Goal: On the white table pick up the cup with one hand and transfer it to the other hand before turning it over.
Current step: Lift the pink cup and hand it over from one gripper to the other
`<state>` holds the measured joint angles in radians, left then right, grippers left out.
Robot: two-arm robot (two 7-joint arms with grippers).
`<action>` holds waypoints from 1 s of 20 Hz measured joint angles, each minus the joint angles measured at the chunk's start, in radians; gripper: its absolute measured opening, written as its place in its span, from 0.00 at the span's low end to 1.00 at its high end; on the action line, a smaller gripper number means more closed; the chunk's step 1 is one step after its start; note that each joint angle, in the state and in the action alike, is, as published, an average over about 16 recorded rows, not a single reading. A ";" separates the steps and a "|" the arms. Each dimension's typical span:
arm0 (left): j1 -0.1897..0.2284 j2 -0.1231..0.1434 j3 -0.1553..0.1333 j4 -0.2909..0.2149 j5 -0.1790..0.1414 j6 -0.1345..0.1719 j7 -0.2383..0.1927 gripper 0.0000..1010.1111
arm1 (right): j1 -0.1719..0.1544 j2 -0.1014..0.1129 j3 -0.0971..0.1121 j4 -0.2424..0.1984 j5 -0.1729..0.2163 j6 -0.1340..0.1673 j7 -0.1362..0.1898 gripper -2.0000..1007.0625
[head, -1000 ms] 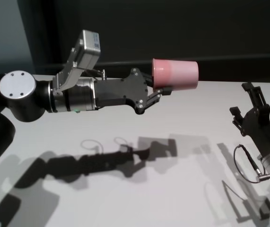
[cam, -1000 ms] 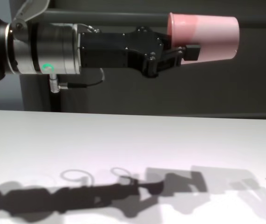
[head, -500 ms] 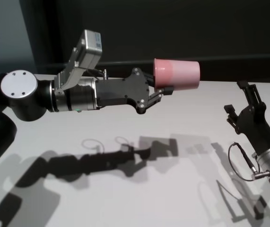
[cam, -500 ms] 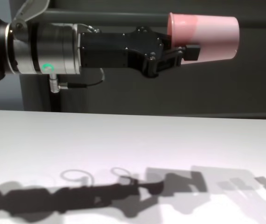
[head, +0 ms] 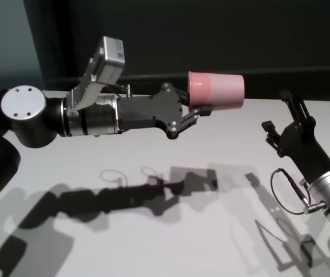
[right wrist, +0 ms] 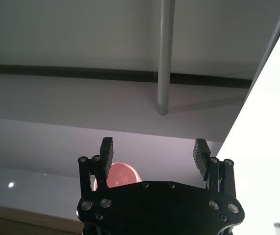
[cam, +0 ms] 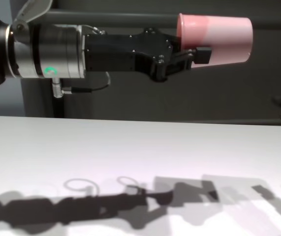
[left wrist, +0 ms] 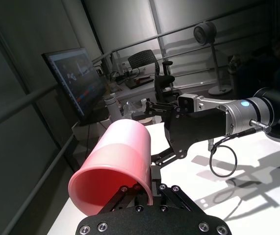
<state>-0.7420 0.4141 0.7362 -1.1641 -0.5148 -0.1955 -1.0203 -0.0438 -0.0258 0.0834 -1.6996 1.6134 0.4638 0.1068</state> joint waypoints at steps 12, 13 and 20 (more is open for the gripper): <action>0.000 0.000 0.000 0.000 0.000 0.000 0.000 0.05 | 0.026 0.030 -0.058 -0.021 0.017 0.011 -0.001 1.00; 0.000 0.000 0.000 0.000 0.000 0.000 0.000 0.05 | 0.028 0.031 -0.063 -0.022 0.017 0.009 0.000 1.00; 0.000 0.000 0.000 0.000 0.000 0.000 0.000 0.05 | 0.043 0.034 -0.095 -0.023 0.016 -0.005 0.006 1.00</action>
<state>-0.7420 0.4141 0.7363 -1.1641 -0.5148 -0.1955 -1.0203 -0.0004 0.0085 -0.0120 -1.7225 1.6291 0.4590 0.1126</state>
